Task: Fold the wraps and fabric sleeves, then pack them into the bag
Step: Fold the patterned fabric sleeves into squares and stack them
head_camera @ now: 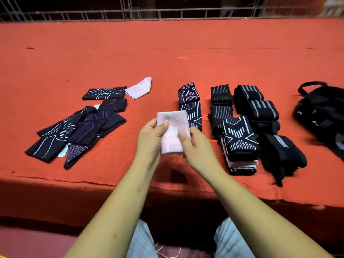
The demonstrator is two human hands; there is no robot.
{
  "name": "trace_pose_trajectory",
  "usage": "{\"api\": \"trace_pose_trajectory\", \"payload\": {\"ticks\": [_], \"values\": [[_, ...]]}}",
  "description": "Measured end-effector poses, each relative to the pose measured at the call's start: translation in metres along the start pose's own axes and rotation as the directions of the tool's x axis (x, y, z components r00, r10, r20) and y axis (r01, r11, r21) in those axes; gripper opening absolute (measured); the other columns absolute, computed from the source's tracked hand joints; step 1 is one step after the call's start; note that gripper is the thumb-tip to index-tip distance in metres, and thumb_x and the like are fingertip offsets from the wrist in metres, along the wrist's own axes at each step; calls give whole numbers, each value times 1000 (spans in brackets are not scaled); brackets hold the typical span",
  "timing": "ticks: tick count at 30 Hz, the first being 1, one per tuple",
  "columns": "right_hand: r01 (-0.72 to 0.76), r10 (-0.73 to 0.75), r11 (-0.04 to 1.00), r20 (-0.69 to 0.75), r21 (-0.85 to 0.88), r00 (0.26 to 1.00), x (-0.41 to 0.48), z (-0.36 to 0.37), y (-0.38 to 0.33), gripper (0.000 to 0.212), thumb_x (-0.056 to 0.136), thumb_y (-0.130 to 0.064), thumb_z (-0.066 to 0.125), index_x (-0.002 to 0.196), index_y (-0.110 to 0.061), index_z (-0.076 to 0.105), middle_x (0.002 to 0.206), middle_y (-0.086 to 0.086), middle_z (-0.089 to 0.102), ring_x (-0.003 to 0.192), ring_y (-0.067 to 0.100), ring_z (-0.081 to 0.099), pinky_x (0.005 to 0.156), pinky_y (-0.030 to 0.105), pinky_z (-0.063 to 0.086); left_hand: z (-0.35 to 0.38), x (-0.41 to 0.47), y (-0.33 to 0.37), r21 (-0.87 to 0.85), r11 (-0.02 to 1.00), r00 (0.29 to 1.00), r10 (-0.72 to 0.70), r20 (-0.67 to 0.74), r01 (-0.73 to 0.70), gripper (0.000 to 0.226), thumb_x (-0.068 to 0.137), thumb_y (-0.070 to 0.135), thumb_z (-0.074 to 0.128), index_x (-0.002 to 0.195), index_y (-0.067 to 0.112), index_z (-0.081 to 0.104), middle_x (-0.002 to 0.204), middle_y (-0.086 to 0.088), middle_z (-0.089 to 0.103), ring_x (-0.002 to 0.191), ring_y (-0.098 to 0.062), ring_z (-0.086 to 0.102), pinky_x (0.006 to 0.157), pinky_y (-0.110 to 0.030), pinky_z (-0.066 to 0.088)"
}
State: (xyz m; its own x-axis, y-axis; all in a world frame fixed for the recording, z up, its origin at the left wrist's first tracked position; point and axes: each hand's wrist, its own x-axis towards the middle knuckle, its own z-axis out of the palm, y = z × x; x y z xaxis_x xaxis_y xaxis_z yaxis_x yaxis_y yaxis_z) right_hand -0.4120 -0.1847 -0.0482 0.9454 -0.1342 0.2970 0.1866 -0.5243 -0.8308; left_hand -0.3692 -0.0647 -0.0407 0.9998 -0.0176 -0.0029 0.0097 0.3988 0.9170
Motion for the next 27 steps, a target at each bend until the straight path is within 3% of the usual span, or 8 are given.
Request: {"api": "trace_pose_trajectory", "payload": {"ticks": [3, 7, 10, 13, 16, 19, 25, 27], "values": [[-29, 29, 1000, -27, -3, 999, 25, -19, -6, 19, 100, -28, 53, 90, -12, 56, 84, 7, 62, 76, 27, 60, 65, 34, 44, 18, 18, 11, 97, 995, 999, 14, 34, -17, 13, 97, 3, 54, 105, -2, 64, 96, -18, 67, 86, -27, 63, 84, -42, 54], [-166, 161, 984, 70, 67, 984, 57, -46, -17, 18, 100, -15, 46, 95, -4, 59, 68, 10, 64, 48, 17, 60, 47, 25, 49, 40, 53, 23, 225, 974, 999, 3, -36, 5, 22, 94, 5, 63, 115, -1, 59, 106, -20, 68, 87, -27, 66, 88, -48, 55], [-276, 256, 945, 130, 174, 958, 79, -65, -21, 18, 98, -7, 45, 100, 3, 59, 65, 15, 62, 43, 20, 60, 44, 30, 52, 59, 74, 26, 302, 953, 999, 12, -52, 4, 27, 91, 4, 61, 114, 13, 50, 102, -17, 65, 81, -25, 64, 77, -44, 56], [-340, 332, 909, 73, 243, 940, 100, -92, -18, 12, 98, -3, 48, 96, 6, 57, 71, 22, 59, 45, 23, 59, 41, 30, 53, 86, 89, 26, 302, 952, 995, -69, 68, 45, 32, 88, -1, 55, 112, 19, 44, 103, -19, 61, 74, -24, 59, 60, -32, 47], [-356, 362, 919, -5, 170, 932, 118, -126, -2, 9, 94, -3, 56, 92, 3, 61, 68, 14, 56, 42, 15, 54, 36, 24, 46, 117, 101, 21, 363, 931, 980, -111, 162, 45, 32, 85, -4, 59, 104, 19, 48, 110, -23, 62, 76, -25, 60, 60, -30, 46], [-371, 374, 926, -29, 65, 927, 124, -155, 22, 5, 89, -8, 62, 91, -4, 64, 71, 11, 59, 52, 18, 53, 46, 25, 44, 142, 105, 11, 414, 909, 962, -156, 223, 51, 34, 82, -2, 64, 105, 19, 49, 97, -17, 62, 64, -21, 57, 49, -22, 42], [-452, 457, 887, -35, 94, 889, 123, -178, 60, 9, 88, -4, 64, 82, -10, 62, 84, 14, 65, 72, 25, 63, 73, 44, 58, 168, 118, -26, 520, 850, 937, -247, 247, 87, 27, 82, 1, 63, 95, 19, 49, 111, -25, 63, 81, -26, 60, 65, -35, 49], [-463, 469, 878, -32, 119, 882, 130, -177, 70, 12, 89, -1, 63, 80, -9, 61, 84, 15, 64, 69, 23, 63, 64, 38, 59, 173, 125, -33, 573, 815, 944, -251, 216, 86, 28, 77, 5, 65, 94, 20, 50, 114, -23, 62, 87, -28, 62, 74, -40, 51]]}}
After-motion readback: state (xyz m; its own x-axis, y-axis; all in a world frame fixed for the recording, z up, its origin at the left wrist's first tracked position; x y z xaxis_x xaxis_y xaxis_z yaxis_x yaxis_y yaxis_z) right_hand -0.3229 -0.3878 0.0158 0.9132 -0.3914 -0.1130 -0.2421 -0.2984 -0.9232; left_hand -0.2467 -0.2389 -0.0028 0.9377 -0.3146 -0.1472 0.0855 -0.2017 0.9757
